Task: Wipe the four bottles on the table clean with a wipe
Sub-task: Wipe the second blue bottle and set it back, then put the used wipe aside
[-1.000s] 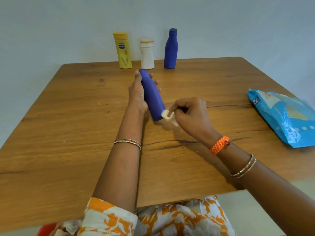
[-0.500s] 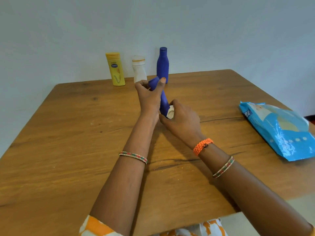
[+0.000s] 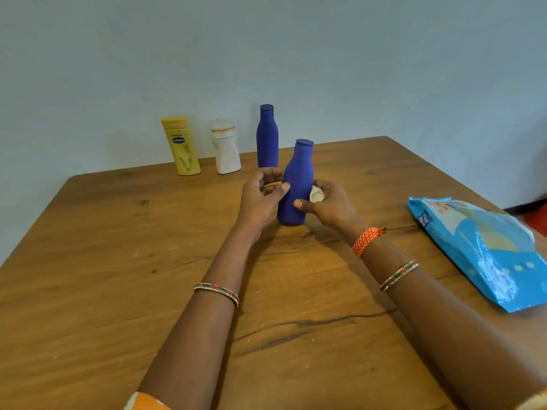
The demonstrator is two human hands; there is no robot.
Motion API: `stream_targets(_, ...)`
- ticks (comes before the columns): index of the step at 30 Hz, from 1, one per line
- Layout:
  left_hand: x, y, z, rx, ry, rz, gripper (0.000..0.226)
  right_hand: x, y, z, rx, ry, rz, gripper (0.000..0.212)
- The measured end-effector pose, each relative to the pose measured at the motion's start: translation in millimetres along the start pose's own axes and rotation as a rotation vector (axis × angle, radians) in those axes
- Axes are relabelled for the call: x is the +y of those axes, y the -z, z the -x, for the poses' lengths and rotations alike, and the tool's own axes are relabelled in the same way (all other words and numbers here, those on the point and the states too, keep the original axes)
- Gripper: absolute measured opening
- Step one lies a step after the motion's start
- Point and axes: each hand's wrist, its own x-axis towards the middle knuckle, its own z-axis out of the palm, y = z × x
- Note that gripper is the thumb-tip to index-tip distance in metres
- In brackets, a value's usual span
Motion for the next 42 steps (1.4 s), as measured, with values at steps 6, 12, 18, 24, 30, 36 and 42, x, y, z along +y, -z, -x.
stream_targets(6,-25,10,-39,0.020,0.122,-0.208,0.014,8,21,-84,0.125,0.032,0.104,0.046)
stream_targets(12,-39,13,-64,0.030,0.218,-0.220,0.016,21,26,-158,0.087,0.046,0.125,0.038)
stream_targets(18,-50,10,-76,-0.012,0.205,-0.320,0.015,27,27,-193,0.001,0.107,0.133,0.031)
stream_targets(24,-49,9,-77,-0.019,0.208,-0.332,0.015,22,35,-194,-0.020,0.091,0.133,0.056)
stream_targets(30,-43,10,-75,-0.009,0.237,-0.287,0.011,7,56,-160,0.274,-0.049,-0.115,0.070)
stream_targets(36,-33,11,-58,-0.025,0.214,-0.261,0.012,-12,42,-89,0.274,-0.162,-0.303,0.025)
stream_targets(42,-17,10,-16,-0.102,0.165,-0.065,0.034,-25,5,-36,0.017,-0.193,-0.260,0.008)
